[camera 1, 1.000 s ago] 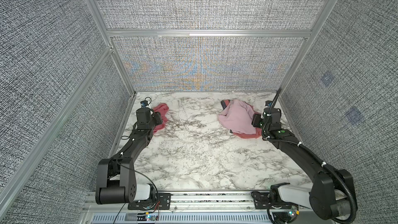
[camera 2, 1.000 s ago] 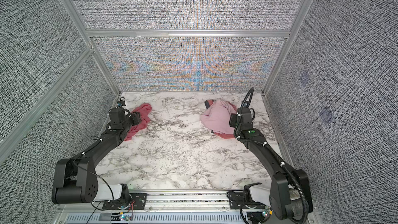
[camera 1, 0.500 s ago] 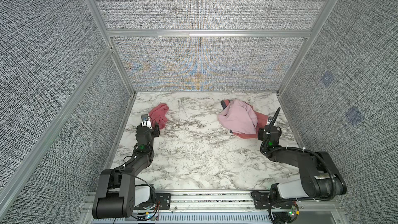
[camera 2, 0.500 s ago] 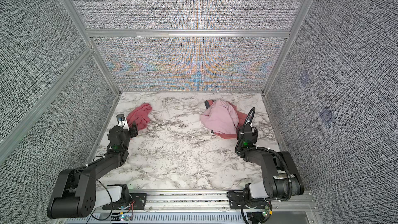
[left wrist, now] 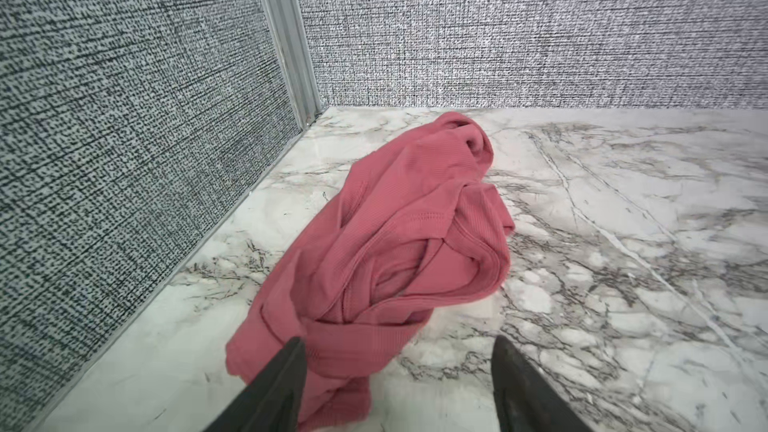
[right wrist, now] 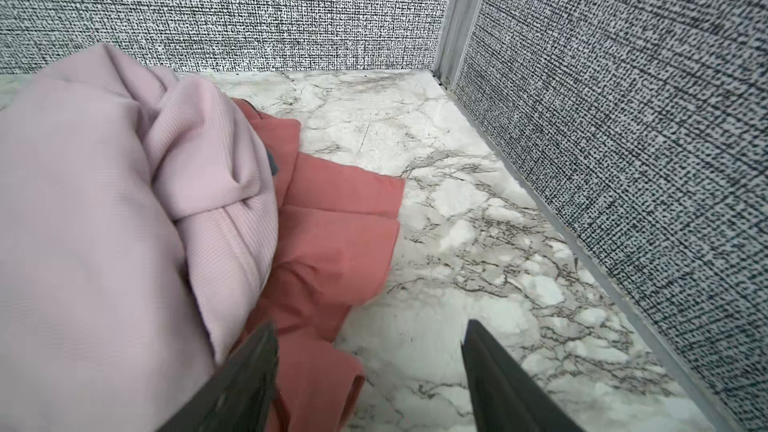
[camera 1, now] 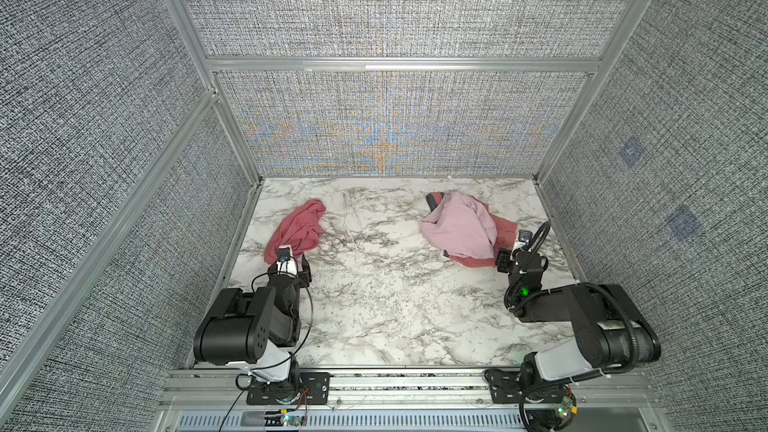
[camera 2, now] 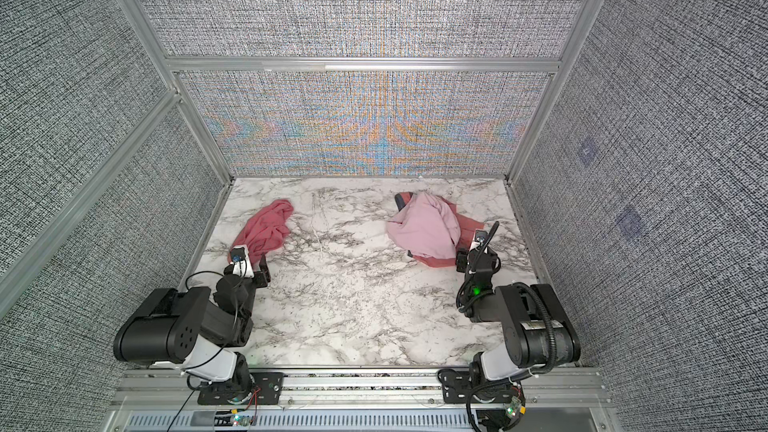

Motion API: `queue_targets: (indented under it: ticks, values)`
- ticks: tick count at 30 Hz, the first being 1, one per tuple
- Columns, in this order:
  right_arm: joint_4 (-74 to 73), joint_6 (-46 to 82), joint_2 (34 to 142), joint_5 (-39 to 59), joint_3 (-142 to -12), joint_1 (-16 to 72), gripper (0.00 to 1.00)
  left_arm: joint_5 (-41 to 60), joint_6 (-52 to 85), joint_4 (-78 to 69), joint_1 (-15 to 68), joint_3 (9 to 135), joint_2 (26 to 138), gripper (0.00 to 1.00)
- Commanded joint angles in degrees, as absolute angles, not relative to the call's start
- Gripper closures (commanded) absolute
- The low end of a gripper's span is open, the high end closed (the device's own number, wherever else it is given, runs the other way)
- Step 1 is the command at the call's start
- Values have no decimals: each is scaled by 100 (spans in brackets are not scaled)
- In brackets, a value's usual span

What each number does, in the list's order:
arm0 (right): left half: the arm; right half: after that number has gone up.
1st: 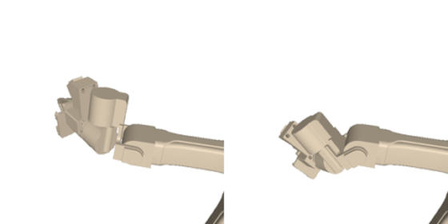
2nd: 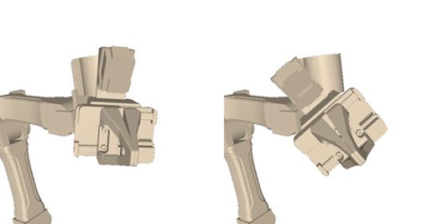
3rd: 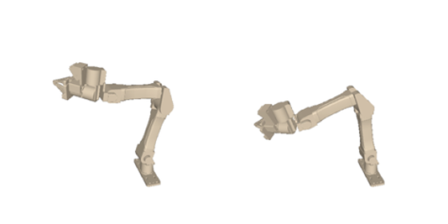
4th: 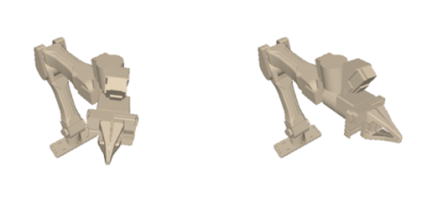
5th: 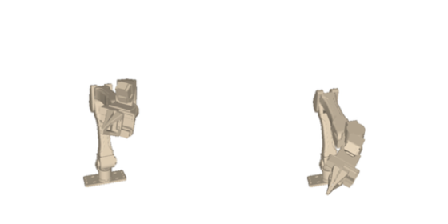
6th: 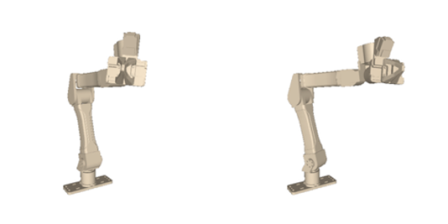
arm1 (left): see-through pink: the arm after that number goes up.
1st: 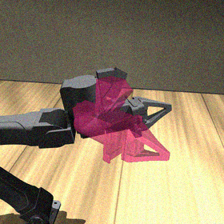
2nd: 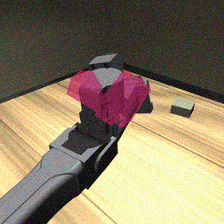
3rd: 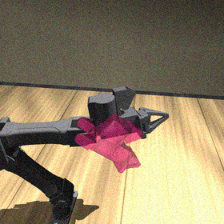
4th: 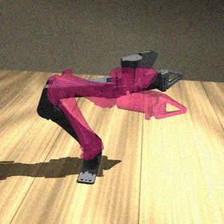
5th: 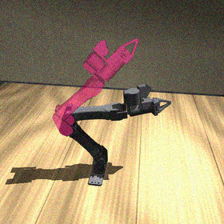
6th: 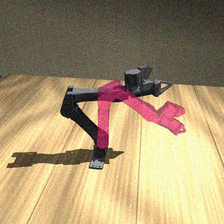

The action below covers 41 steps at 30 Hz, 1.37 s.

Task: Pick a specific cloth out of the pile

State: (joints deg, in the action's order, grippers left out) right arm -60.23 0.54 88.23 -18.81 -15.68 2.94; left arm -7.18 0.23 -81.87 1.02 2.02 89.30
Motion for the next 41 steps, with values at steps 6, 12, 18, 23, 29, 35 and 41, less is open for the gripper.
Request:
queue_targets:
  ticks: [6, 12, 18, 23, 29, 35, 41]
  values:
    - [-6131, 91, 8866, -1415, -1715, 148, 26, -49, -258, -7986, 103, 849, 8818, 27]
    - [-6070, 115, 8864, -1327, -1757, 105, 12, 8, -227, -7681, 80, 1009, 8789, 17]
    - [-5991, 142, 8868, -1187, -1797, 45, 1, 13, -230, -7689, 78, 1006, 8791, 10]
    - [-5979, 150, 8854, -1143, -1802, 27, 1, 14, -225, -7688, 75, 1002, 8789, 6]
    - [-5992, 144, 8859, -1144, -1788, 27, 1, 7, -232, -7697, 76, 1001, 8789, 1]
    - [-5986, 150, 8859, -1143, -1793, 26, 1, 1, -235, -7716, 78, 989, 8789, 1]
    - [-5988, 154, 8859, -1143, -1792, 31, 1, 0, -238, -7696, 79, 1006, 8811, 1]
